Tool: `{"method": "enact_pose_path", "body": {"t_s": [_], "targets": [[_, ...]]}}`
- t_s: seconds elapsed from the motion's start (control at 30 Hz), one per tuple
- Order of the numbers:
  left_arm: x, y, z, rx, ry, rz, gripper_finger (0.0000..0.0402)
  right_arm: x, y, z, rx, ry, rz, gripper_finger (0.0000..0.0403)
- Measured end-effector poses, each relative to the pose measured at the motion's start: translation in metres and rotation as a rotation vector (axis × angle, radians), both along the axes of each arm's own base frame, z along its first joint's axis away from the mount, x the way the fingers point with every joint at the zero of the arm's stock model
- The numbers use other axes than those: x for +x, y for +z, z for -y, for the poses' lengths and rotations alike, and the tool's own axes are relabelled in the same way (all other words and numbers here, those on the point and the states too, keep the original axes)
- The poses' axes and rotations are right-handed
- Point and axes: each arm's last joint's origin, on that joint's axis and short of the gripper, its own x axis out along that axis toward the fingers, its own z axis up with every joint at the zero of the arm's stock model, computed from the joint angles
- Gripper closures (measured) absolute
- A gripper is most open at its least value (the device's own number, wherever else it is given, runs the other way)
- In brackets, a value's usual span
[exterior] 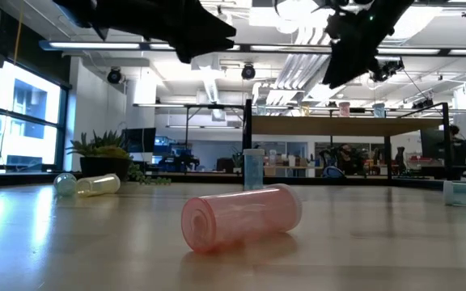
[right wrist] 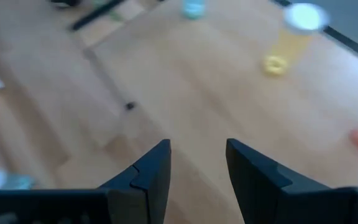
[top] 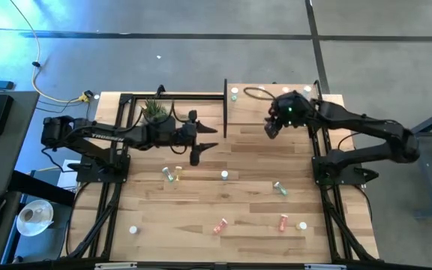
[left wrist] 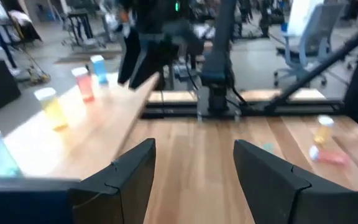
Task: Pick and place medicine bottles onto shelf by color
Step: Put the light blue pill bottle aligned with the other light blue pill bottle on the shelf
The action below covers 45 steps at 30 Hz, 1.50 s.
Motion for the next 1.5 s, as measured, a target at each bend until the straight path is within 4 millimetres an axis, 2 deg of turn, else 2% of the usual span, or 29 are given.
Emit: {"method": "enact_pose_path", "body": {"t_s": [0.3, 0.5, 0.9, 1.17, 1.5], "targets": [[-0.010, -0.009, 0.028, -0.021, 0.058, -0.200, 0.0194, 0.013, 0.001, -0.043, 0.007, 0.142, 0.024, 0.0258], [-0.022, -0.014, 0.050, -0.136, 0.117, -0.300, 0.0194, 0.016, 0.003, -0.058, -0.056, 0.138, 0.030, 0.0258], [-0.048, -0.039, 0.085, -0.620, 0.326, -0.521, 0.0194, 0.016, 0.002, -0.064, -0.075, 0.177, 0.013, 0.0258], [-0.062, -0.048, 0.106, -0.931, 0.482, -0.596, 0.0195, 0.016, 0.002, -0.063, -0.112, 0.219, -0.014, 0.0258], [-0.074, -0.056, 0.111, -1.073, 0.696, -0.632, 0.0202, 0.016, 0.001, -0.063, -0.142, 0.256, -0.042, 0.0258]]}}
